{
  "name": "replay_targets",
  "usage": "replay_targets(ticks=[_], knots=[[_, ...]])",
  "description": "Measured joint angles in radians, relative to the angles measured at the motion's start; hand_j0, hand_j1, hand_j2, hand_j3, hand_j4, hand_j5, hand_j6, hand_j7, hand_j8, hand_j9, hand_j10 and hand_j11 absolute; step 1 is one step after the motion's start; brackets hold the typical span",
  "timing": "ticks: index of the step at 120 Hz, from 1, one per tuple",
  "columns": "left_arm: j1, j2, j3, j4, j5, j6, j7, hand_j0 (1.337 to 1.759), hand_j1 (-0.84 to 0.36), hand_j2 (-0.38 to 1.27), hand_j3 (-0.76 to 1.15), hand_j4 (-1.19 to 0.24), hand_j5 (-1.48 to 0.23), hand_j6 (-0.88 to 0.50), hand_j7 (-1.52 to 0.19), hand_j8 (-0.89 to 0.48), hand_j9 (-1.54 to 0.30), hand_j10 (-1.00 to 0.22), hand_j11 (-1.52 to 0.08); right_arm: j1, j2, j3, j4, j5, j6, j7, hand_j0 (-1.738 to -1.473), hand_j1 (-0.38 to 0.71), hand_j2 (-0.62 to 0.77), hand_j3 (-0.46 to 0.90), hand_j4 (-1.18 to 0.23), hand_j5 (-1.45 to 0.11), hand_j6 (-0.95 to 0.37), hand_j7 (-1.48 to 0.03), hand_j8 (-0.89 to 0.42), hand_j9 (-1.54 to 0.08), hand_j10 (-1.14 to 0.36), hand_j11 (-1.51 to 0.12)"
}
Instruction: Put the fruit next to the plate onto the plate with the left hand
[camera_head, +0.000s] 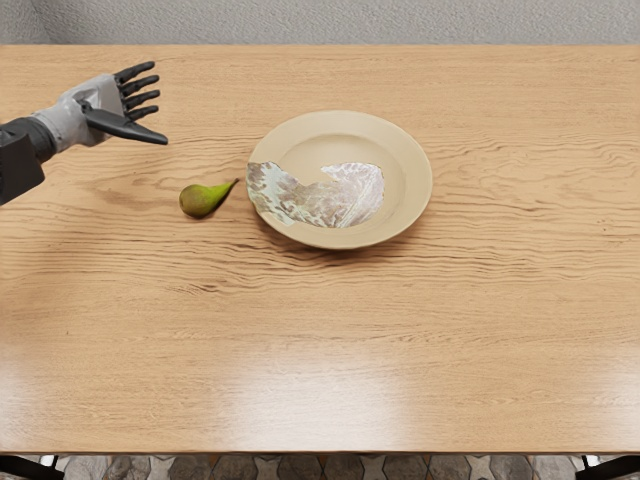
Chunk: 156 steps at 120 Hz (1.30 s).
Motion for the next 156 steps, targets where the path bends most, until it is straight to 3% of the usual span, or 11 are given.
replay_targets(ticks=[18,33,44,65,75,80,97,107,113,129,156], knots=[[0.005,0.019,0.0,0.001,0.003,0.0,0.018,1.658,0.35,0.0,0.0,0.0,0.0,0.0,0.0,0.0,0.0,0.0,0.0,-0.001,0.0,0.001,-0.002,0.001,-0.003,0.0,-1.658,-0.33,0.0,0.0,-0.02,-0.02,-0.01,-0.02,-0.02,-0.02,-0.02,-0.02],[0.003,0.027,0.001,0.002,0.006,0.0,0.102,1.658,0.34,0.0,0.0,-0.01,-0.01,-0.01,-0.01,-0.01,-0.01,-0.01,-0.01,-0.006,0.0,0.001,-0.004,0.001,-0.004,0.0,-1.658,-0.33,0.0,0.0,-0.02,-0.02,-0.01,-0.02,-0.02,-0.02,-0.02,-0.02],[-0.003,0.072,0.009,0.002,0.008,0.0,0.136,1.658,0.34,0.0,0.0,-0.01,-0.01,-0.01,-0.01,-0.01,-0.01,-0.01,-0.01,-0.008,0.0,0.002,-0.005,0.001,-0.004,0.0,-1.658,-0.33,0.0,0.0,-0.01,-0.02,-0.01,-0.02,-0.01,-0.02,-0.01,-0.02],[-0.079,0.047,0.106,-0.009,0.007,0.0,0.156,1.658,0.34,0.0,0.0,-0.01,-0.01,-0.01,-0.01,-0.01,-0.01,-0.01,-0.01,-0.008,0.0,0.002,-0.005,0.001,-0.004,0.0,-1.658,-0.33,0.0,0.0,-0.01,-0.02,-0.01,-0.02,-0.01,-0.02,-0.01,-0.02],[-0.141,-0.018,0.17,-0.016,0.009,0.041,0.195,1.658,0.34,0.0,0.0,-0.01,-0.01,-0.01,-0.01,-0.01,-0.01,0.0,-0.01,-0.008,0.0,0.002,-0.005,0.001,-0.004,0.0,-1.658,-0.33,0.0,0.0,-0.02,-0.02,-0.01,-0.02,-0.02,-0.02,-0.02,-0.02],[-0.15,-0.02,0.202,-0.027,0.006,0.093,0.235,1.658,0.34,0.0,0.0,-0.01,-0.01,-0.01,-0.01,-0.01,-0.01,0.0,-0.01,-0.008,0.0,0.002,-0.005,0.001,-0.004,0.0,-1.658,-0.33,0.0,0.0,-0.02,-0.02,-0.01,-0.02,-0.02,-0.02,-0.02,-0.02],[-0.191,-0.017,0.273,-0.139,-0.052,0.397,0.481,1.658,0.35,0.0,0.0,0.0,0.0,0.0,0.0,0.0,0.0,0.0,0.0,-0.008,0.0,0.002,-0.005,0.001,-0.004,0.0,-1.658,-0.33,0.0,0.0,-0.01,-0.02,-0.01,-0.02,-0.01,-0.02,-0.01,-0.02],[-0.244,-0.007,0.335,-0.22,-0.067,0.489,0.598,1.658,0.35,0.0,0.0,0.0,0.0,0.0,0.0,0.0,0.0,0.0,0.0,-0.008,0.0,0.002,-0.005,0.001,-0.004,0.0,-1.658,-0.33,0.0,0.0,-0.01,-0.02,-0.01,-0.02,-0.01,-0.02,-0.01,-0.02],[-0.262,0.017,0.353,-0.272,-0.069,0.522,0.65,1.658,0.35,0.0,0.0,0.0,0.0,0.0,0.0,0.0,0.0,0.0,0.0,-0.008,0.0,0.002,-0.005,0.001,-0.004,0.0,-1.658,-0.33,0.0,0.0,-0.01,-0.02,-0.01,-0.02,-0.01,-0.02,-0.02,-0.02],[-0.296,-0.011,0.382,-0.373,-0.06,0.677,0.71,1.658,0.35,0.0,0.0,0.0,0.0,0.0,0.0,0.0,0.0,0.0,0.0,-0.008,0.0,0.002,-0.005,0.001,-0.004,0.0,-1.658,-0.33,0.0,0.0,-0.01,-0.02,-0.01,-0.02,-0.01,-0.02,-0.01,-0.02],[-0.348,-0.139,0.519,-0.409,-0.052,0.94,0.731,1.658,0.31,0.01,0.0,-0.04,-0.05,-0.04,-0.05,-0.04,-0.05,-0.04,-0.05,-0.008,0.0,0.002,-0.005,0.001,-0.004,0.0,-1.658,-0.33,0.0,0.0,-0.02,-0.02,-0.01,-0.02,-0.01,-0.02,-0.02,-0.02]])
